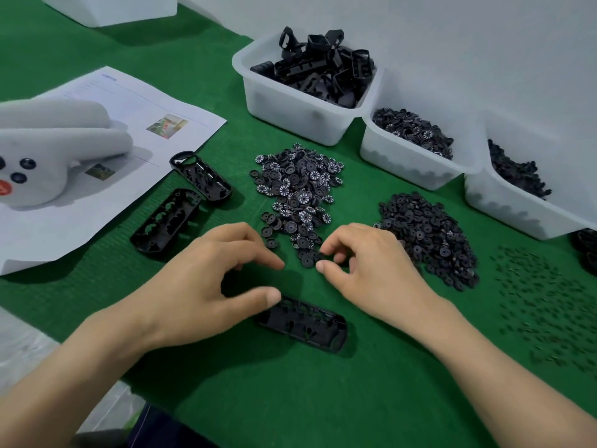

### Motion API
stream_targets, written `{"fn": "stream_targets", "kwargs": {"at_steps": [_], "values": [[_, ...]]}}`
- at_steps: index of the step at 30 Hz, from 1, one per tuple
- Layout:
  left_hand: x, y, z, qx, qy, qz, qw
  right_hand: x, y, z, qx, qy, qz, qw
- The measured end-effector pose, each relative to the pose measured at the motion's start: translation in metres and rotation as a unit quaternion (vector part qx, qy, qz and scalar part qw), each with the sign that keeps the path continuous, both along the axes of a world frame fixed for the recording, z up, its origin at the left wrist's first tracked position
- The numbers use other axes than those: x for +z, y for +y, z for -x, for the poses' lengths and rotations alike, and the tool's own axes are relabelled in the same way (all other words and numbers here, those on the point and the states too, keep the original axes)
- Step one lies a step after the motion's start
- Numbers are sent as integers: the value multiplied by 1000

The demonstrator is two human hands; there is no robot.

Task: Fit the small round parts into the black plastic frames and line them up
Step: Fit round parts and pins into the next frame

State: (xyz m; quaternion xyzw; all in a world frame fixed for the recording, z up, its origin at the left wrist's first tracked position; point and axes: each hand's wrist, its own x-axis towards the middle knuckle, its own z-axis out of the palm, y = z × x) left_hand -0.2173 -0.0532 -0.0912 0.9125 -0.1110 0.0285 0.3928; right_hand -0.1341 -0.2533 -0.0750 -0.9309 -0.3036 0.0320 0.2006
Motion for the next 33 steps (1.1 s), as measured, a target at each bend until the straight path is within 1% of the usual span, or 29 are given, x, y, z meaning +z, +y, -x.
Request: {"fn": "stream_targets", "kwargs": {"at_steps": [3,6,9,12,18,24,26,28,29,30,31,33], "values": [[-4,1,6,-25,26,-22,999,2,-7,8,17,-13,-27,999],[-6,-1,7,-40,17,-34,998,9,-10,25,110,7,-61,992],[-5,-2,7,-43,15,-22,999,12,-4,36,170,-2,-39,985],[-6,-2,7,-44,9,-16,999,14,0,37,200,-39,1,979],[-8,-2,8,-36,1,-14,999,17,5,38,244,-86,73,963],[-9,-2,9,-33,-1,-13,999,15,8,47,221,-122,114,961],[-10,-1,9,-33,-1,-13,999,14,7,45,210,-93,85,970],[-10,-1,9,-34,-7,-14,999,15,5,34,138,-39,-6,990],[-10,-1,9,-33,-11,-16,999,15,3,27,84,-29,-52,995],[-10,-1,9,-32,-16,-20,999,12,1,19,36,-26,-73,996],[-11,-2,10,-32,-19,-23,999,8,0,13,-1,-22,-65,998],[-11,-2,10,-32,-24,-29,999,-3,4,9,-26,-29,-18,999]]}}
